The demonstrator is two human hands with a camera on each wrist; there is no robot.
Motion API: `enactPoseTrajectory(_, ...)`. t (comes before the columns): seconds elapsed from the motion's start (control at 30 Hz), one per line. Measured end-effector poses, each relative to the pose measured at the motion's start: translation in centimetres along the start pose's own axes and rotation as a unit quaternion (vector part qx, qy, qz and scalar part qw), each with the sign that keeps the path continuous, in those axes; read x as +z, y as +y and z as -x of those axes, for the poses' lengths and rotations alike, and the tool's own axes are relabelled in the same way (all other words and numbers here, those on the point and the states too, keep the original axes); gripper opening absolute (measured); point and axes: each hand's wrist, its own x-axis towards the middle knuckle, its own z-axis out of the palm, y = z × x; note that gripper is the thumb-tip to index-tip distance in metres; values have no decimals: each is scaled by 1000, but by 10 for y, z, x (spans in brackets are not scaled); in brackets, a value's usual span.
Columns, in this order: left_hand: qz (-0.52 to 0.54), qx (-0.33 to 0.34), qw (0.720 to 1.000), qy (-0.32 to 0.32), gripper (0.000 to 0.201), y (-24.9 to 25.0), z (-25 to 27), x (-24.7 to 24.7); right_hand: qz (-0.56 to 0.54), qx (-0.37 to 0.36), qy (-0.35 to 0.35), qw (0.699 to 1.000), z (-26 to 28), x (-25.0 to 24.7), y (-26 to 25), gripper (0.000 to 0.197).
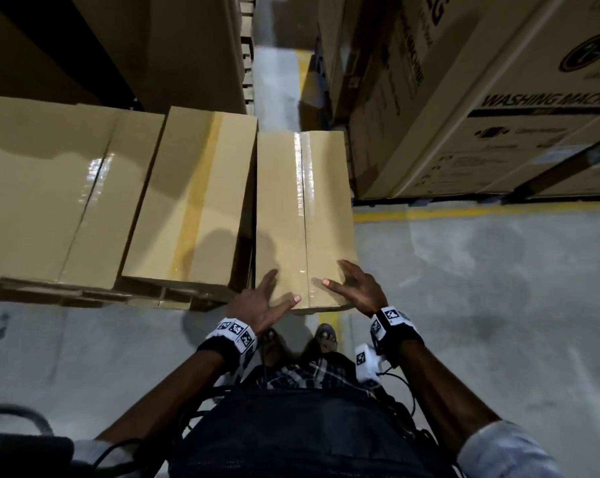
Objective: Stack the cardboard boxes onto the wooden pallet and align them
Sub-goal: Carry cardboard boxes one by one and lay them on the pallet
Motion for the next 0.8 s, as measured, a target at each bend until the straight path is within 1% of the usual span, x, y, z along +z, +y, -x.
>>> enactPoseTrajectory(0.1,10,1,999,-43,108,4,1,14,39,9,-29,999,2,-18,14,93)
enactPoseTrajectory(0.2,2,-17,997,-77,110,2,-4,22,23,13,-46,999,8,-29,25,96)
enactPoseTrajectory(0.3,47,-14,996,-71,101,-3,-11,19,21,13,-43,999,6,-28,30,117)
enactPoseTrajectory(0.37,71,-9,995,-75,97,-5,-20,16,27,19,-49,998,-6,-24,35,121)
enactPoseTrajectory(0.47,77,-7,995,-67,100,-8,-35,14,26,33,-58,997,-18,-20,35,110)
enactPoseTrajectory(0.53,82,-15,994,-63,96,-4,-44,12,19,36,-47,998,-24,-18,33,107)
enactPoseTrajectory(0.63,91,-26,994,-52,96,6,-53,14,24,25,-31,999,-35,-11,35,109)
enactPoseTrajectory(0.73,125,-51,991,-8,96,11,-58,26,24,10,-32,999,-44,-9,45,116)
enactPoseTrajectory(0.8,148,-55,987,20,94,14,-56,37,12,4,-25,1000,-47,-12,53,119)
